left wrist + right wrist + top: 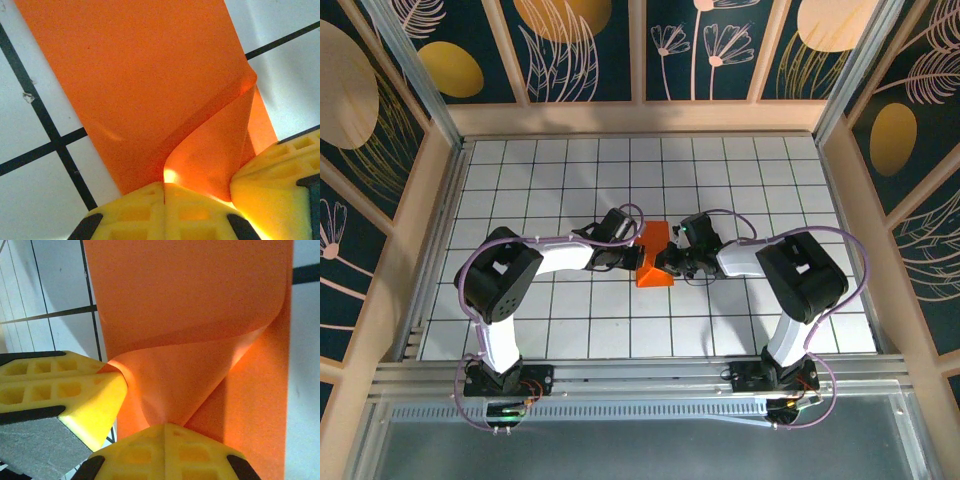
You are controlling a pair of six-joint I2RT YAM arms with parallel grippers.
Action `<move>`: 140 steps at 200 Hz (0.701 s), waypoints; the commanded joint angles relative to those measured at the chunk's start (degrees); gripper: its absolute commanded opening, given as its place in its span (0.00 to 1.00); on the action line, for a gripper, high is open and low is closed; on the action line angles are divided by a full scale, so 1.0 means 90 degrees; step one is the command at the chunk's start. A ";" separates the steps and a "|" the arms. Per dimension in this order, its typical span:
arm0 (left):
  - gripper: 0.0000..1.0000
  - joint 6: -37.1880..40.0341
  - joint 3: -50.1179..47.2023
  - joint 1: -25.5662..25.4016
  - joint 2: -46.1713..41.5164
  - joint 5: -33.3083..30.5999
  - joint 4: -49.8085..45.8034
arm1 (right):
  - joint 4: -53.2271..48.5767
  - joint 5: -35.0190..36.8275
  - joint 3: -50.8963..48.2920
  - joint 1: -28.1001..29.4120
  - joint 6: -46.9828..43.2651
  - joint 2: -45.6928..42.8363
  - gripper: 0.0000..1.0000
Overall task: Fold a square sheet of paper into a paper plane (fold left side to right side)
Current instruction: Fold the triangle a second time at the center of the table.
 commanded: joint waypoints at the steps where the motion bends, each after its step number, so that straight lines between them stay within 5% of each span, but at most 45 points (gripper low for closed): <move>1: 0.00 0.0118 0.0021 0.0056 0.0245 -0.0191 -0.0282 | -0.0282 0.0221 0.0137 0.0043 -0.0152 0.0106 0.00; 66: 0.00 0.0065 0.0044 0.0054 0.0192 -0.0199 -0.0268 | -0.0467 0.0337 0.0148 0.0052 -0.0178 0.0190 0.00; 140: 0.26 -0.0106 0.0397 0.0057 -0.0434 -0.0631 -0.0510 | -0.0571 0.0393 0.0120 0.0080 -0.0162 0.0256 0.00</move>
